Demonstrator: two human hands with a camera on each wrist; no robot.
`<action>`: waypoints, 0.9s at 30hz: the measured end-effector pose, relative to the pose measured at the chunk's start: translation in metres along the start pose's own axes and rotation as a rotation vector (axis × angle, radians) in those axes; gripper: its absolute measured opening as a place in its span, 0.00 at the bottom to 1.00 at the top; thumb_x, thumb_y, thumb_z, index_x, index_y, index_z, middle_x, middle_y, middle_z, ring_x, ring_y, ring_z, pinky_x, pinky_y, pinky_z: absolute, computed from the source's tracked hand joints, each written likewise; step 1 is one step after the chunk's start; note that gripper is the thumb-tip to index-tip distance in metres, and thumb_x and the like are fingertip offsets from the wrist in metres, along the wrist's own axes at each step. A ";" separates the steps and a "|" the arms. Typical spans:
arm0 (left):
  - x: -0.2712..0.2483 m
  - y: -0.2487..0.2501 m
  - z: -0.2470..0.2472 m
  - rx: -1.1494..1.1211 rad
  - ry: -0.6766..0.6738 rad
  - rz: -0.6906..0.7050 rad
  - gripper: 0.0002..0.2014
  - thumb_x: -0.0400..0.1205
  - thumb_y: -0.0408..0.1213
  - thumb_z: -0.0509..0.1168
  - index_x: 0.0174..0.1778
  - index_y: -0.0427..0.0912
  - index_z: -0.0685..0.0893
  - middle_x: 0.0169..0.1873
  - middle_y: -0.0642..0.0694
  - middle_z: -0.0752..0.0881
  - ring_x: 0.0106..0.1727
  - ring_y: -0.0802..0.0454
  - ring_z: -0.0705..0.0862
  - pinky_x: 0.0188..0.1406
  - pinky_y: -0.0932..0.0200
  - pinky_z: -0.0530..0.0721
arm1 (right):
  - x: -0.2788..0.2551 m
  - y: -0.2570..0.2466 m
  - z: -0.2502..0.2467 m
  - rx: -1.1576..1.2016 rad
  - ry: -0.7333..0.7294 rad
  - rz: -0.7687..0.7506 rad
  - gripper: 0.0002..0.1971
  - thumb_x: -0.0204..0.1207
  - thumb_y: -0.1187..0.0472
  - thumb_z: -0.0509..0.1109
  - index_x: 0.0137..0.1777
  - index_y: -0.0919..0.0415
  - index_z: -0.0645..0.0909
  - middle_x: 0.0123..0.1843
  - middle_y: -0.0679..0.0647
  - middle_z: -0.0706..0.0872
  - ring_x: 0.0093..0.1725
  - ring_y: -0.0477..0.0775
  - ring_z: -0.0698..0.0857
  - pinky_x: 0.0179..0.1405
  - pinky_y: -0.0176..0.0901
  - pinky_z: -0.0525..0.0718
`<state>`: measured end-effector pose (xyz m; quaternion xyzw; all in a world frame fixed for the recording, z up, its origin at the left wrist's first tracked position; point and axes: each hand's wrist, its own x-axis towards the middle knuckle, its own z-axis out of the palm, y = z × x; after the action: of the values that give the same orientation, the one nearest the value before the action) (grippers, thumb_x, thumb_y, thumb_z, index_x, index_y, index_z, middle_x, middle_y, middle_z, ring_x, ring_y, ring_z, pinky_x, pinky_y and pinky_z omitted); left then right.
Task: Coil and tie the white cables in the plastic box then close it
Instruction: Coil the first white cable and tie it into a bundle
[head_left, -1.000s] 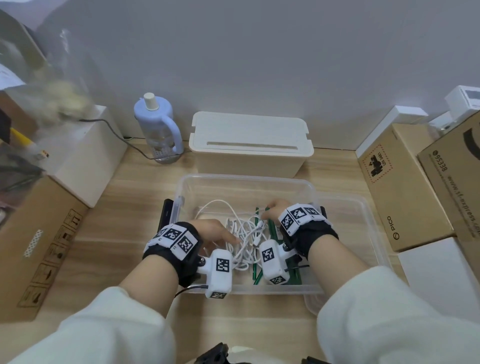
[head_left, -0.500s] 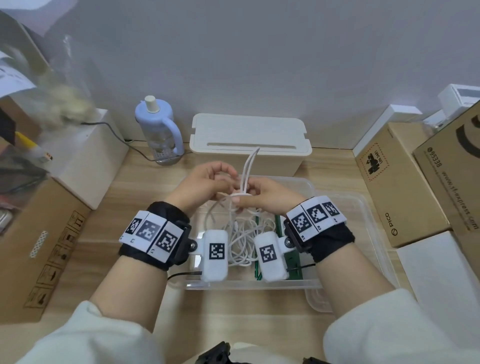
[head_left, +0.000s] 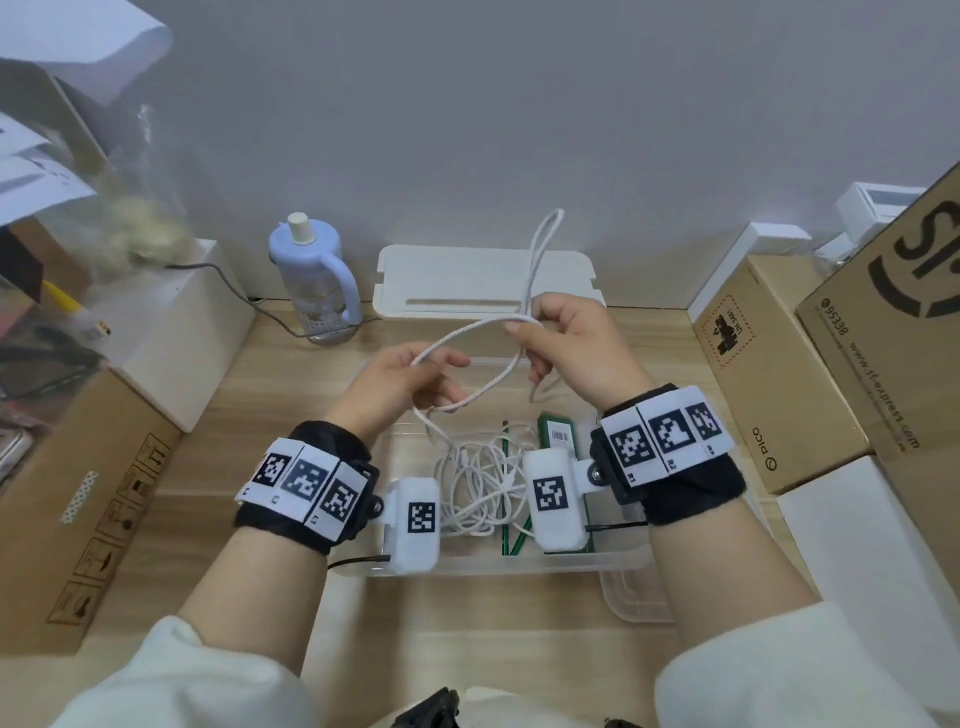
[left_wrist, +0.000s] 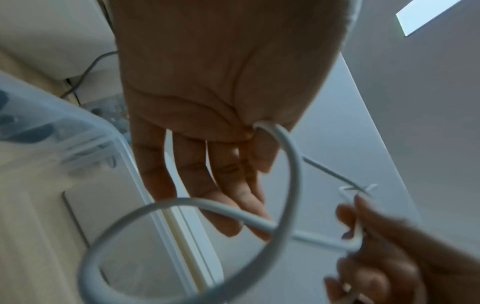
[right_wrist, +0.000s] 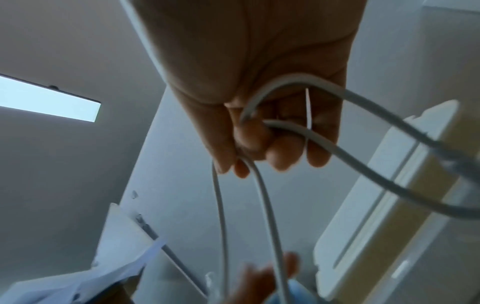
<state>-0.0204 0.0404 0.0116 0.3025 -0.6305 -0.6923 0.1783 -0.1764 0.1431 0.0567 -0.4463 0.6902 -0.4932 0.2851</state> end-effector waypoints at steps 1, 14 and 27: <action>-0.001 0.001 -0.002 -0.028 0.027 -0.015 0.15 0.87 0.35 0.50 0.45 0.41 0.83 0.23 0.46 0.88 0.25 0.56 0.86 0.33 0.64 0.83 | -0.001 0.003 -0.002 -0.045 -0.028 0.029 0.03 0.74 0.60 0.71 0.39 0.55 0.81 0.22 0.47 0.79 0.24 0.49 0.79 0.33 0.45 0.80; -0.002 0.001 -0.017 -0.142 0.296 -0.072 0.17 0.87 0.41 0.51 0.36 0.42 0.78 0.11 0.52 0.71 0.10 0.59 0.62 0.19 0.66 0.67 | -0.018 0.038 -0.028 -0.520 -0.218 0.381 0.10 0.78 0.60 0.65 0.50 0.62 0.86 0.41 0.57 0.88 0.34 0.46 0.79 0.39 0.41 0.76; 0.004 0.029 0.017 0.161 -0.002 0.108 0.11 0.83 0.36 0.61 0.34 0.43 0.80 0.14 0.58 0.69 0.19 0.61 0.67 0.21 0.66 0.67 | -0.014 -0.005 -0.004 -0.015 -0.229 0.013 0.08 0.80 0.60 0.62 0.44 0.57 0.82 0.21 0.45 0.76 0.20 0.41 0.78 0.31 0.31 0.79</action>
<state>-0.0381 0.0468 0.0401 0.2804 -0.6996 -0.6291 0.1899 -0.1717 0.1572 0.0625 -0.4972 0.6598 -0.4319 0.3619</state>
